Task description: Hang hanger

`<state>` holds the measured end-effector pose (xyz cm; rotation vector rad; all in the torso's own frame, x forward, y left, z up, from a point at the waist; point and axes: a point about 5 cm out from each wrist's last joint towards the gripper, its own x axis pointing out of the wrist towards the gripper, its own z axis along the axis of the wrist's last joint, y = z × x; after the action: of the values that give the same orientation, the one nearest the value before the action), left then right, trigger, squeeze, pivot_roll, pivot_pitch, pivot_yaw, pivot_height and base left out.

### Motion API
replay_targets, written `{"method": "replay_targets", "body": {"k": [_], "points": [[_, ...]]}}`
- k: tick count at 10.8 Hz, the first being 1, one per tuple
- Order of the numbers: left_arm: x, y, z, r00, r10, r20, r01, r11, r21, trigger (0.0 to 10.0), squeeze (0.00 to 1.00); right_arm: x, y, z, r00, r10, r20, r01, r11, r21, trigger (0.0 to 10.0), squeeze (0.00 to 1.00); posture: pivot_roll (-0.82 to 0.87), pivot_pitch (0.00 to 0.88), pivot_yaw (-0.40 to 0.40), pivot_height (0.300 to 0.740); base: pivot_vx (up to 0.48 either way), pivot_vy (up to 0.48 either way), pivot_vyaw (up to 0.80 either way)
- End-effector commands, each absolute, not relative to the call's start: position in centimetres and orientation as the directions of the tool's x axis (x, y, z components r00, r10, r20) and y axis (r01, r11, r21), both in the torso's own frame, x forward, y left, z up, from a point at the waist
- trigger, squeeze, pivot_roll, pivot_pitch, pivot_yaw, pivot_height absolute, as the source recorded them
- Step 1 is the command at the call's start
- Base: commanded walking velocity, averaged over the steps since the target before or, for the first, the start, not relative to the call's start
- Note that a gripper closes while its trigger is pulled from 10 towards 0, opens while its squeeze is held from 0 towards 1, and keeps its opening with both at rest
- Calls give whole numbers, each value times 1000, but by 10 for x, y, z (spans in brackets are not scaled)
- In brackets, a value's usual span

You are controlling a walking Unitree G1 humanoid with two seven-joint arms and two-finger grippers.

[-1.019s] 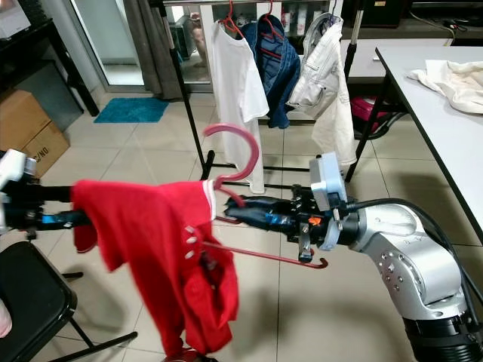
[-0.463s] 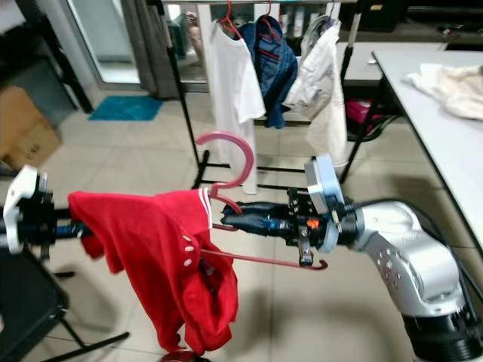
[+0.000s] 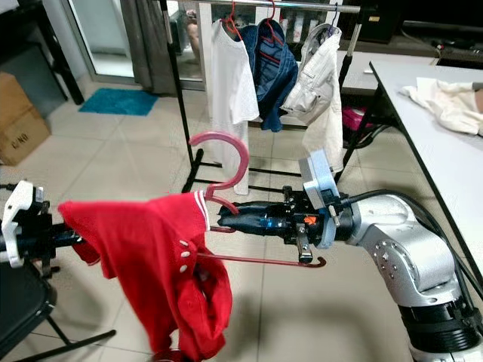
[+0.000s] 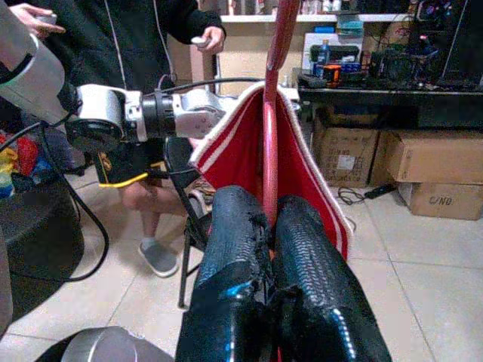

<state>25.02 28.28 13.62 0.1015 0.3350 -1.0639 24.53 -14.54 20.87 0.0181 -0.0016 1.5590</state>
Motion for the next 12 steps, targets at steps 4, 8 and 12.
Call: {"method": "replay_targets", "body": {"k": [4,8,12], "points": [[248,294,146,524,-800,-292,826,561,-52,0,0,250,-147,213,25,999,29,-1000,25,-5,10000,0,-58,0,25,740,0,0,0],[235,322,148,648,-706,-285,731,682,-26,0,0,261,-162,208,139,990,16,-990,139,-6,10000,0,-57,0,30,740,0,0,0],[228,344,151,737,-613,-285,645,763,27,0,0,264,-167,207,157,988,11,-988,157,-5,10000,0,-55,0,21,740,0,0,0]]}}
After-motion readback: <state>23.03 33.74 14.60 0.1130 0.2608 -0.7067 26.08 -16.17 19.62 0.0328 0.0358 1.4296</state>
